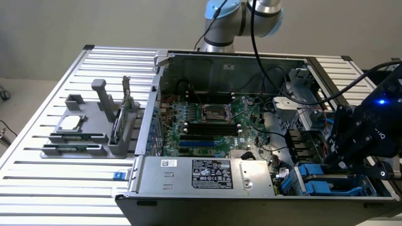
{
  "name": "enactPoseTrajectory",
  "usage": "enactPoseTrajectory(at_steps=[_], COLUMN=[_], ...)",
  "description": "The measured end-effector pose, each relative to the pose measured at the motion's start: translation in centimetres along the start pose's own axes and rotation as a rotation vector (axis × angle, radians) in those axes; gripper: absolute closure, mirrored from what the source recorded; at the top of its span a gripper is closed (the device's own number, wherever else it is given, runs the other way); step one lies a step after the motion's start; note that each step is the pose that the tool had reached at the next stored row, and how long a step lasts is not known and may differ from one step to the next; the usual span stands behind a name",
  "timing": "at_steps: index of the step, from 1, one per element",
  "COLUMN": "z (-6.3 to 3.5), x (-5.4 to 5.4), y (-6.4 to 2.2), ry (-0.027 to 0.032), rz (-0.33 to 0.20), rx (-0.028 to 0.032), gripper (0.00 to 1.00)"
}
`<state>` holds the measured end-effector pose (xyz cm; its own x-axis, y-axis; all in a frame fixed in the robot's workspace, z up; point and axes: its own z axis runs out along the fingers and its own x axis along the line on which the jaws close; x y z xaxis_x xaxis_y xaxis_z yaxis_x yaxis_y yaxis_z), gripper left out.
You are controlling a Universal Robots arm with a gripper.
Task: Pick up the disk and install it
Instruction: 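Insert the second disk wire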
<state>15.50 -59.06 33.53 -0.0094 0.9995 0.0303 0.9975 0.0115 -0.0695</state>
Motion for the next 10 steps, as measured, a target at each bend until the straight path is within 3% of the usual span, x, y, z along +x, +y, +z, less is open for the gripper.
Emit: enactPoseTrajectory(at_steps=[5, 6, 10], z=[-0.06, -0.2, -1.17], x=[-0.1, 0.0, -0.1], y=[0.0, -0.01, -0.14], ry=[0.0001, 0.0003, 0.0], rz=[0.0, 0.0, 0.0], rx=[-0.0001, 0.0, 0.0], gripper=[0.82, 0.75, 0.75])
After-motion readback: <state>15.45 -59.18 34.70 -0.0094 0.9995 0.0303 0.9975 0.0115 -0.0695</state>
